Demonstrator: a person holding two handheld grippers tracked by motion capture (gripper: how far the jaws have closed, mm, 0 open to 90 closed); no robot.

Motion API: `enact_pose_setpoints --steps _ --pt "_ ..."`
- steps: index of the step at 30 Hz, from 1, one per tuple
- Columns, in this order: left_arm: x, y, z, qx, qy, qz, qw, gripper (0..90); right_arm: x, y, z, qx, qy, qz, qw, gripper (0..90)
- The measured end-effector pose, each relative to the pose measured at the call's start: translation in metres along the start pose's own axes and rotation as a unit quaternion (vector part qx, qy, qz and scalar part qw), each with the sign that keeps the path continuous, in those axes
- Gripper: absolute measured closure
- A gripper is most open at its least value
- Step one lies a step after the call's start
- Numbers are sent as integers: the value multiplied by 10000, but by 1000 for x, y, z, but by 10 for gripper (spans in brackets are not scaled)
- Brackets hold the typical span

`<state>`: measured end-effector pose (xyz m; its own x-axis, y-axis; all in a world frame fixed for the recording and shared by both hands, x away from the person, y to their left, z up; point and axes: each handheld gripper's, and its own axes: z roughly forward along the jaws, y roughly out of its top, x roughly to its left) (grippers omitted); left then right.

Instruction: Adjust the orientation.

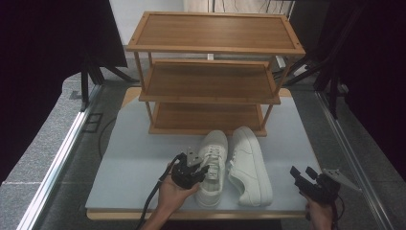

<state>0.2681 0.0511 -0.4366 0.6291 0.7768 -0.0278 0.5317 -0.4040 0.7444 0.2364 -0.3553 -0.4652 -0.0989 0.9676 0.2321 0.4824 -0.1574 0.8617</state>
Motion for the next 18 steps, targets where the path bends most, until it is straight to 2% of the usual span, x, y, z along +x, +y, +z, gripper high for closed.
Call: enact_pose_setpoints --steps 2,3,6,9,18 --pt "8 -1 -2 -24 57 -70 10000 768 1 0 0 14 16 1 10000 345" --pt "14 -2 -3 -32 -3 -146 9999 782 1 0 0 12 18 -10 10000 345" --pt "25 -4 -7 8 -62 -206 9998 808 1 0 1 15 15 3 10000 345" --pt "35 -7 -13 13 -150 -269 9995 811 0 -1 1 31 3 12 10000 345" --pt "59 -26 -34 -26 -101 -442 9990 811 -2 0 -2 -7 -12 47 10000 345"
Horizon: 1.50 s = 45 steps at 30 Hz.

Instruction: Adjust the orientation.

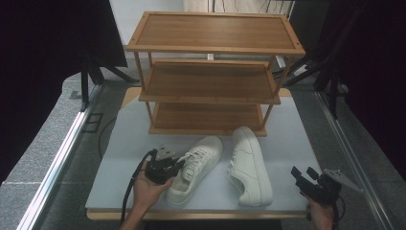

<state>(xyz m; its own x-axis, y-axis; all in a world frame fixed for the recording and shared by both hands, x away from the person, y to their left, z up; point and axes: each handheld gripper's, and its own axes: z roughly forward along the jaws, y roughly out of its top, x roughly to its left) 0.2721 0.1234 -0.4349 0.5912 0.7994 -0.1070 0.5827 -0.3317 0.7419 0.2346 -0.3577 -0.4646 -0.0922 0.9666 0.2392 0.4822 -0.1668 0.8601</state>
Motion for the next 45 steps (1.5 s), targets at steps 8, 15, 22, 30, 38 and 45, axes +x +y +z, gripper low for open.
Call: enact_pose_setpoints --steps 8,15,22,30,38,45 --pt "34 -23 -27 -134 96 -366 9992 810 -1 0 -1 -28 -6 26 10000 346" --pt "40 -29 -31 -211 141 -474 9986 806 -1 0 -1 -12 -9 15 10000 346" --pt "46 -31 -33 -237 209 -559 9979 805 -2 1 -3 -42 19 -17 10000 346" --pt "50 -30 -43 -708 -79 -551 9959 491 13 5 -6 -108 227 -479 9985 354" --pt "49 -31 -54 -1234 -162 -527 9908 265 33 14 -17 -278 375 -726 9963 361" --pt "53 -33 -57 -1380 -187 -531 9888 253 60 22 -29 -402 601 -1018 9922 403"
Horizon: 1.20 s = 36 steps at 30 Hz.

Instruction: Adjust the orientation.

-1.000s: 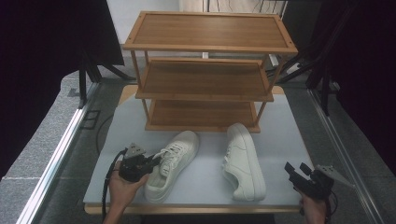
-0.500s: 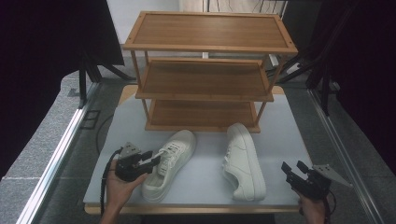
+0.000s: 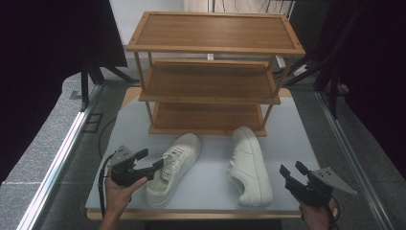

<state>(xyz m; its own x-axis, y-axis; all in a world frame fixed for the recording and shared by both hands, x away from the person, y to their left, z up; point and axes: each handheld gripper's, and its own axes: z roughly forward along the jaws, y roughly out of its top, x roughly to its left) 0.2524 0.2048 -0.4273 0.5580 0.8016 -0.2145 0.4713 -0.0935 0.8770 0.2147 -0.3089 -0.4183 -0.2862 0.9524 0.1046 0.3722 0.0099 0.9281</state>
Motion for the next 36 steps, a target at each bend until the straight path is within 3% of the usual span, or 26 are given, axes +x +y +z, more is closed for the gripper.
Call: enact_pose_setpoints --steps 3,7,11,17,36 --pt "0 -1 2 47 10 -9 10000 252 14 7 -5 -102 188 -132 9997 441" --pt "-1 -2 4 100 -1 1 9999 245 39 14 -8 -39 685 -392 9969 495" --pt "-2 -4 11 304 49 -36 9995 245 70 13 -5 218 1138 -852 9896 541" --pt "-3 -2 15 333 8 -29 9994 246 100 2 5 549 1483 -1256 9794 576" --pt "0 -2 14 274 -2 -181 9995 251 114 -11 18 811 1657 -1407 9727 524"
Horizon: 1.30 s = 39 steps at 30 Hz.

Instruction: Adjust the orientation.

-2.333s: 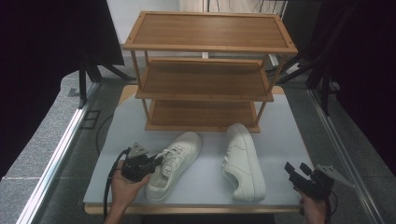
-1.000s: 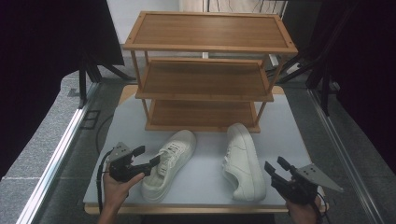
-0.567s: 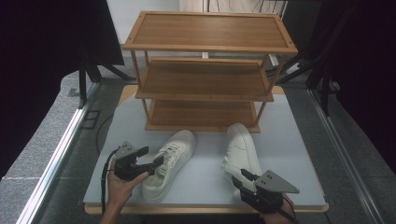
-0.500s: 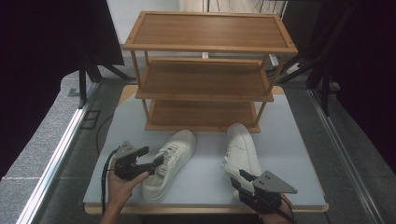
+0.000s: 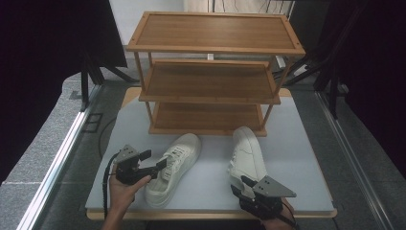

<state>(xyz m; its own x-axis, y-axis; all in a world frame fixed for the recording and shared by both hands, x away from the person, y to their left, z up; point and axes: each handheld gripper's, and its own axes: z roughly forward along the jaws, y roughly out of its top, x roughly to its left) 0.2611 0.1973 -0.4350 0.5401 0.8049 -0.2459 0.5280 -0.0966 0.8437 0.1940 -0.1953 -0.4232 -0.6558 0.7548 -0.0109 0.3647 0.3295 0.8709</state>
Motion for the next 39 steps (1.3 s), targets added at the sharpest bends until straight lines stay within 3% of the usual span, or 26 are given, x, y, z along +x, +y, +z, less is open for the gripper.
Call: enact_pose_setpoints --steps 8,14,22,31,39 --pt "1 0 0 3 -11 -28 10000 253 2 -2 5 99 19 -15 9999 538" --pt "0 0 1 18 -27 -31 10000 253 2 -6 15 326 -22 12 9995 648" --pt "1 0 -1 -2 -27 -67 10000 254 -1 -9 29 557 -406 29 9976 807" --pt "3 0 -2 -11 -34 -90 10000 253 -4 -9 26 621 -501 38 9968 887" --pt "4 1 -5 -40 -31 -167 9998 254 -22 -7 7 415 -523 305 9973 889"
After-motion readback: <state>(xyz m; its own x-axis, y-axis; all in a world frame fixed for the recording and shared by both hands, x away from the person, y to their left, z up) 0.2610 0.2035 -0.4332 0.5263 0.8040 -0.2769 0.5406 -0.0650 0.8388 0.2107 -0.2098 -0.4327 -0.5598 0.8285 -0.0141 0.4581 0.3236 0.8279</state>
